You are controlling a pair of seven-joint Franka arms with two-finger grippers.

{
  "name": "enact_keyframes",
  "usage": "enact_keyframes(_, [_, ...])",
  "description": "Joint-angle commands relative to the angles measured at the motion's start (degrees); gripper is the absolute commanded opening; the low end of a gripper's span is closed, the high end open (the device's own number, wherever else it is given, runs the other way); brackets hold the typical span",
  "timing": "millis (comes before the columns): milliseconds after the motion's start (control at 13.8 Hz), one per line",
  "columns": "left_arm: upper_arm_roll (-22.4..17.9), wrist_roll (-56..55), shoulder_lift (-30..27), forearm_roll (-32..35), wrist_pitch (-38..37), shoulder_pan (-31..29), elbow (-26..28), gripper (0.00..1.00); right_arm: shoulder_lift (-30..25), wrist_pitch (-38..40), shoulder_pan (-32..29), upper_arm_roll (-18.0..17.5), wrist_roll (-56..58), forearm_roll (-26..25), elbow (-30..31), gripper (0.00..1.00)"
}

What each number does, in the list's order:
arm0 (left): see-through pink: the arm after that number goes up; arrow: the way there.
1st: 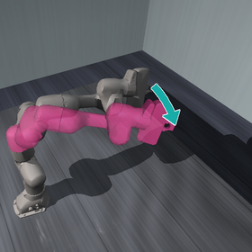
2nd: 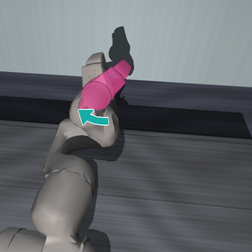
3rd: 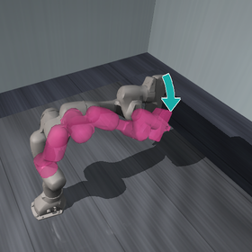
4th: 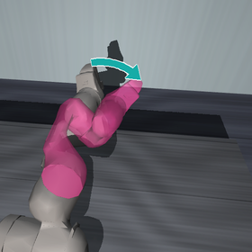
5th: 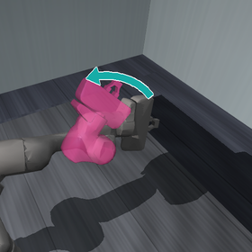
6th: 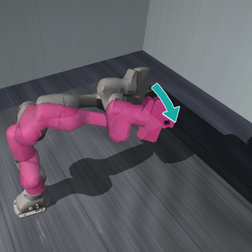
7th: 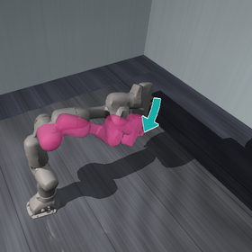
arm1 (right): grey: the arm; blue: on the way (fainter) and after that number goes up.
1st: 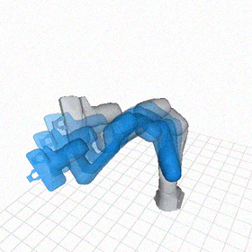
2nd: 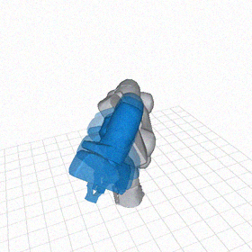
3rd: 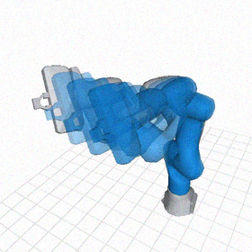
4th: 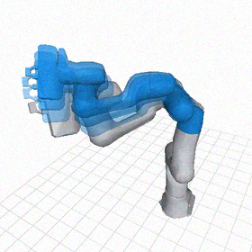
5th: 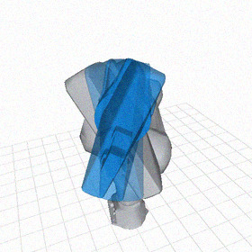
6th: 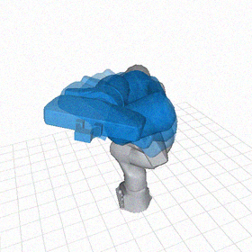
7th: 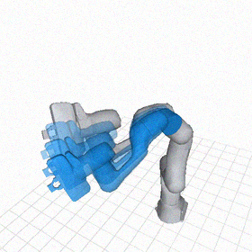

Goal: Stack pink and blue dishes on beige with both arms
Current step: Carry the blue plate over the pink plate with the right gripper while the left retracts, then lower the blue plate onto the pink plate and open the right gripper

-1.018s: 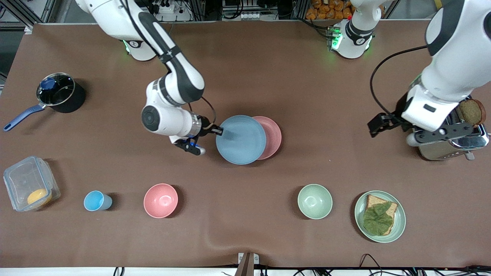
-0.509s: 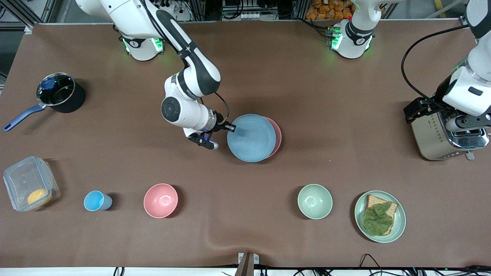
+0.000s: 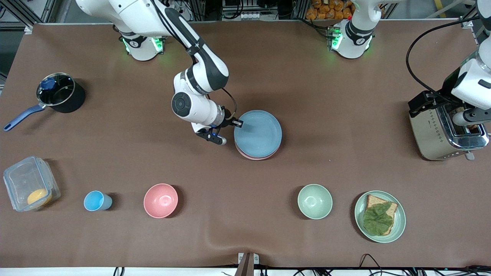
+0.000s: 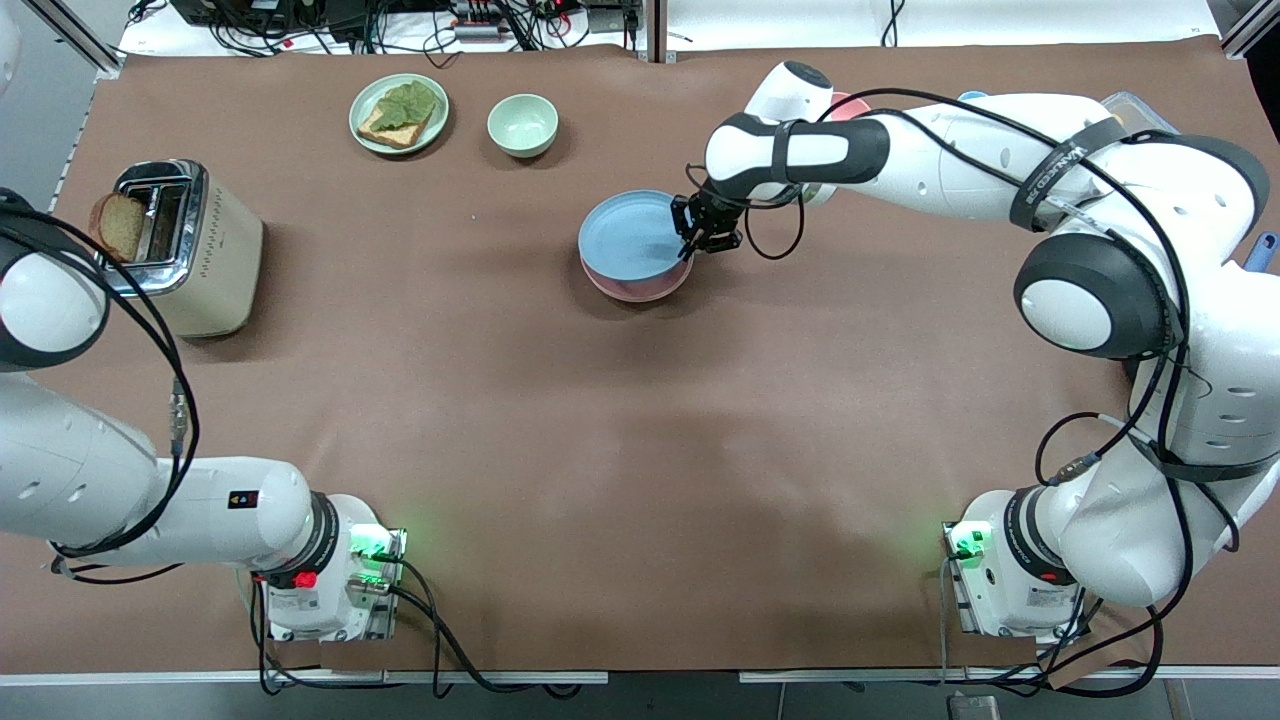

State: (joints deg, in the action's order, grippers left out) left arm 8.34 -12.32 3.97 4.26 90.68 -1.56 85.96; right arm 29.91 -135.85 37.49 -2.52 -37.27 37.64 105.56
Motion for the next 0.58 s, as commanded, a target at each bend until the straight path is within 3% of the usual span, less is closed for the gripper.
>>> enact_keyframes(0, [-1.2, 1.9, -1.9, -1.4, -1.2, 0.3, 1.4, 1.0, 0.2, -1.0, 0.9, 0.7, -0.3, 1.5, 0.1, 0.0])
enact_keyframes(509, [-1.2, 2.6, -1.7, -1.4, -1.8, -0.5, 1.3, 1.0, 1.5, -2.5, 1.4, 0.7, -0.3, 1.5, -0.1, 0.0])
